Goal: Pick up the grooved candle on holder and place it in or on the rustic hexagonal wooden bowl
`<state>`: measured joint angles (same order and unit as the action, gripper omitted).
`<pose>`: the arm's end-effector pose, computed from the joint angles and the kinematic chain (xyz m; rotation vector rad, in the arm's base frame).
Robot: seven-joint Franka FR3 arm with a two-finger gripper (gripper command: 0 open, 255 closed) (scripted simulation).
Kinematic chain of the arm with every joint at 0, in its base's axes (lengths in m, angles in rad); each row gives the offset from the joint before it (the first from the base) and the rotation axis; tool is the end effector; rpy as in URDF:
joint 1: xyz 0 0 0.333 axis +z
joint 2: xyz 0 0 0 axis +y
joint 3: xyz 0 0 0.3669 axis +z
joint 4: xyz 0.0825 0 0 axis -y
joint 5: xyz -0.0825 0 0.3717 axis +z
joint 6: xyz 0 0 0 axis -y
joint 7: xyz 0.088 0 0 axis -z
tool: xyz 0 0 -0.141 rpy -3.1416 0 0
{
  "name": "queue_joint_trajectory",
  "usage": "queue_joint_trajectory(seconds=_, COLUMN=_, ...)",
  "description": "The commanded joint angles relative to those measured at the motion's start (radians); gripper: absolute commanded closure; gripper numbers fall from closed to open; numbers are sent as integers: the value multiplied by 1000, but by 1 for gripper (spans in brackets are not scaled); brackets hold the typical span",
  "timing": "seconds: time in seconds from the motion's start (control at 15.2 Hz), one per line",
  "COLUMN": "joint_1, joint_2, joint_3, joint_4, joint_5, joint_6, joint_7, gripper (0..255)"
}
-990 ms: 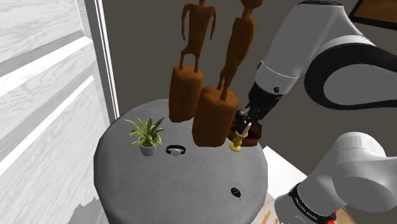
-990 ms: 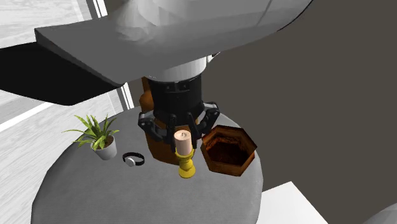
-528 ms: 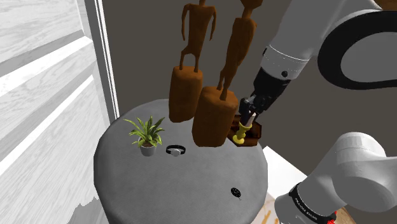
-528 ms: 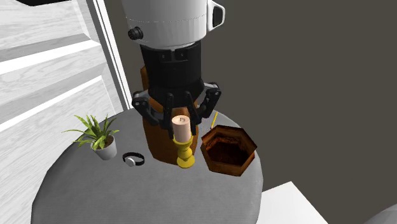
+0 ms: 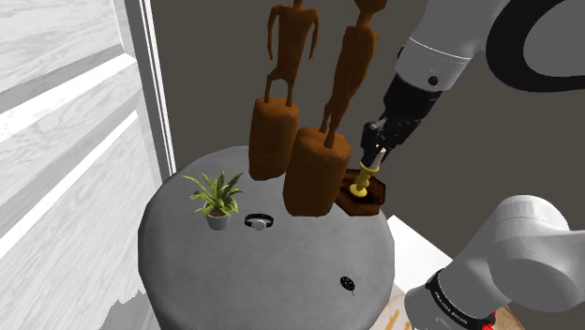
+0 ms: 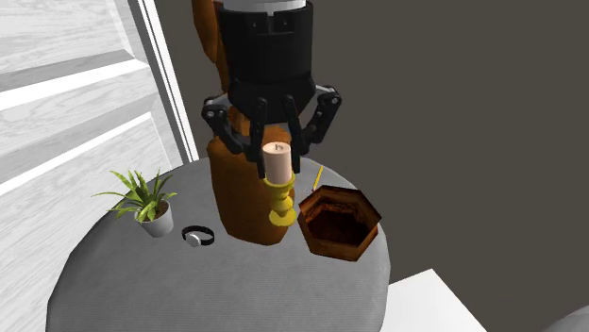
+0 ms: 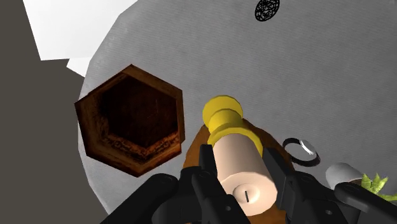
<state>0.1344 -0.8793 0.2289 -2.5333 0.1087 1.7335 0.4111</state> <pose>0.2251 0.1178 0.5401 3.0905 -0.2126 0.1339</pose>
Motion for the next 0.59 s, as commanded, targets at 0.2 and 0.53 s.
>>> queue_joint_trajectory(seconds=0.2, joint_1=-51, joint_2=18, joint_3=-114, joint_4=40, joint_5=-81, joint_6=-24, joint_7=-115, gripper=255)
queue_joint_trajectory(seconds=0.53, joint_1=-99, joint_2=72, joint_3=-223, joint_4=107, joint_5=-155, joint_6=-34, joint_7=-230, gripper=255)
